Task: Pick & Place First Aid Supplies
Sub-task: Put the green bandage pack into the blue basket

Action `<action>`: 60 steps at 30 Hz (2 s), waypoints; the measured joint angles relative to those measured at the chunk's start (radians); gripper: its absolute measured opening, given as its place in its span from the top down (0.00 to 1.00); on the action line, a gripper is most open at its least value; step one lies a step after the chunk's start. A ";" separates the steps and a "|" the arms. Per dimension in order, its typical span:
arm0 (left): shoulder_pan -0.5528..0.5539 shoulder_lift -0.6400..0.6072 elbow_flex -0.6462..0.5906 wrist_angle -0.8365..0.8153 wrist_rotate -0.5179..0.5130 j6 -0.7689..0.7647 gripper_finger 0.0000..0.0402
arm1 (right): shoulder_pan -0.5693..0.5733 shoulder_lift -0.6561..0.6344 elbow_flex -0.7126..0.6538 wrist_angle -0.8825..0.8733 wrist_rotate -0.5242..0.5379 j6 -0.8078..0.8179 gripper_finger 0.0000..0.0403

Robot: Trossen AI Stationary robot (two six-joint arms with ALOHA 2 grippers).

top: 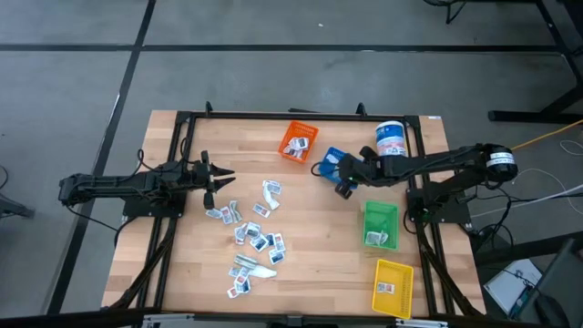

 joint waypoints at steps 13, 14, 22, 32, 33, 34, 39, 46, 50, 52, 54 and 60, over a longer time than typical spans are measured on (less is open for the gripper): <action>0.000 0.000 0.000 0.000 0.000 0.000 0.77 | -0.007 0.000 0.000 0.048 -0.034 0.009 0.71; 0.000 0.000 0.000 0.000 0.000 0.000 0.77 | -0.004 0.000 0.000 0.068 -0.034 -0.004 0.70; 0.000 0.000 0.000 0.000 0.000 0.000 0.77 | 0.038 0.000 0.011 0.164 -0.034 -0.032 0.70; 0.000 0.000 0.000 0.000 0.000 0.000 0.77 | 0.087 0.098 0.044 0.337 -0.068 -0.093 0.70; 0.000 0.000 0.000 0.000 0.000 0.000 0.77 | 0.090 0.122 0.063 0.336 -0.079 -0.104 0.70; 0.000 0.000 0.000 0.000 0.000 0.000 0.77 | 0.096 0.146 0.085 0.336 -0.085 -0.115 0.70; 0.000 0.000 0.000 0.000 0.001 0.000 0.77 | 0.136 0.278 0.194 0.331 -0.088 -0.197 0.70; 0.000 0.000 0.000 0.000 0.000 0.000 0.77 | 0.196 0.428 0.330 0.323 -0.169 -0.340 0.70; 0.000 0.000 0.000 0.000 0.000 0.000 0.77 | 0.228 0.490 0.382 0.339 -0.175 -0.419 0.70; 0.000 0.000 0.000 0.000 0.000 0.000 0.77 | 0.238 0.516 0.398 0.359 -0.175 -0.454 0.70; 0.000 0.000 0.000 0.000 0.000 0.000 0.77 | 0.242 0.539 0.404 0.388 -0.180 -0.482 0.70; 0.000 0.000 0.000 0.000 0.000 0.000 0.77 | 0.242 0.603 0.405 0.532 -0.308 -0.539 0.70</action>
